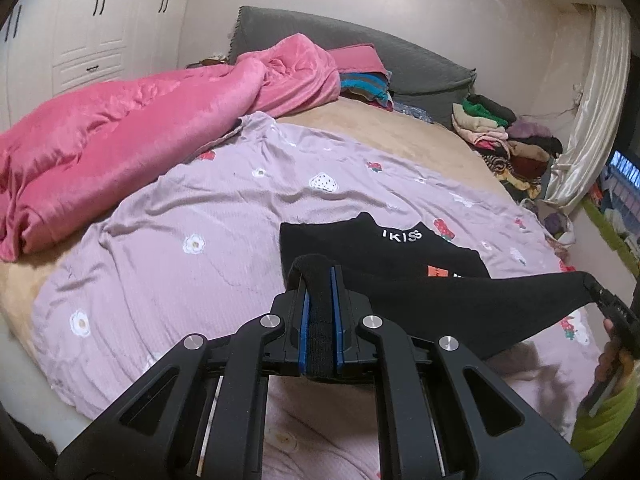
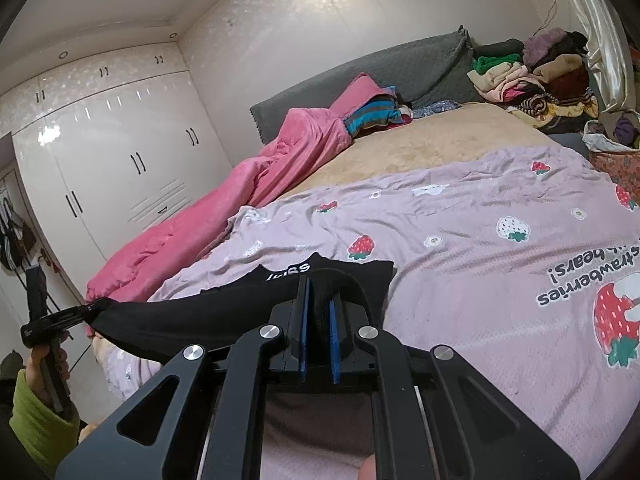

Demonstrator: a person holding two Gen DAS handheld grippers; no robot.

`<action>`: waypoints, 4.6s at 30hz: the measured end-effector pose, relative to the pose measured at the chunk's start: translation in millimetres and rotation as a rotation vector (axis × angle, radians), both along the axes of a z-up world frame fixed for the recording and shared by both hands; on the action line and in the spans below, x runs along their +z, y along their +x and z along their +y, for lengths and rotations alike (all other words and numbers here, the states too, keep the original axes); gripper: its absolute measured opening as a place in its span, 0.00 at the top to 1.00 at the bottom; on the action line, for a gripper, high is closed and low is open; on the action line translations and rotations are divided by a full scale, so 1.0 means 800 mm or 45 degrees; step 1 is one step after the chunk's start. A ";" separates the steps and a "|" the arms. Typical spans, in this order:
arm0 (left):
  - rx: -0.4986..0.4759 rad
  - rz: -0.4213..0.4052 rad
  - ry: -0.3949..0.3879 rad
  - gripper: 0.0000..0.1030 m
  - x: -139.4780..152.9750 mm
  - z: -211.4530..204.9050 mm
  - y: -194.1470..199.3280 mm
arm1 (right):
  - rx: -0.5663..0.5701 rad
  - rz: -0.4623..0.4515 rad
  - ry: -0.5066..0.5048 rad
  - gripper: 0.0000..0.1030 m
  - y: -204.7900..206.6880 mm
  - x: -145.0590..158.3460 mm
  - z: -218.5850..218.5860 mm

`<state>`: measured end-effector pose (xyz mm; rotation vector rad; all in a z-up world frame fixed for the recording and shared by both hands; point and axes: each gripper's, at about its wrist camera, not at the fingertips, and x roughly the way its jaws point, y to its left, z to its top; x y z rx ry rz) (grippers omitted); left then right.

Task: Fold small clothes
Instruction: 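Carry the hem up over the sweater body toward the collar with both grippers, then lay the hem down near the collar and open both grippers, then pinch the folded edge with both grippers, tug it straight, then open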

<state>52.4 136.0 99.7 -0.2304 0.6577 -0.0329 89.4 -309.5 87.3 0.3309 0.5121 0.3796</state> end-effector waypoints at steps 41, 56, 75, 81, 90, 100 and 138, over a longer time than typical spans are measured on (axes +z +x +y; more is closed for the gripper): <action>0.110 0.131 -0.002 0.90 -0.079 0.022 0.125 | -0.094 0.150 -0.197 0.65 0.128 -0.063 0.042; 0.024 0.069 0.058 0.62 -0.076 -0.014 0.091 | 0.074 0.125 -0.299 0.68 0.090 -0.075 0.090; -0.071 0.296 0.283 0.88 -0.152 -0.066 0.136 | 0.286 0.360 -0.550 0.77 0.121 -0.147 0.187; -0.042 0.332 0.261 0.87 -0.158 -0.060 0.166 | 0.266 0.367 -0.541 0.76 0.155 -0.154 0.193; 0.047 0.331 0.162 0.84 -0.150 -0.043 0.217 | 0.196 0.312 -0.561 0.76 0.210 -0.141 0.197; 0.146 0.223 0.063 0.77 -0.141 0.004 0.218 | -0.007 0.255 -0.435 0.74 0.256 -0.113 0.141; 0.077 0.051 0.106 0.96 -0.119 0.027 0.219 | -0.151 0.295 -0.254 0.91 0.272 -0.109 0.057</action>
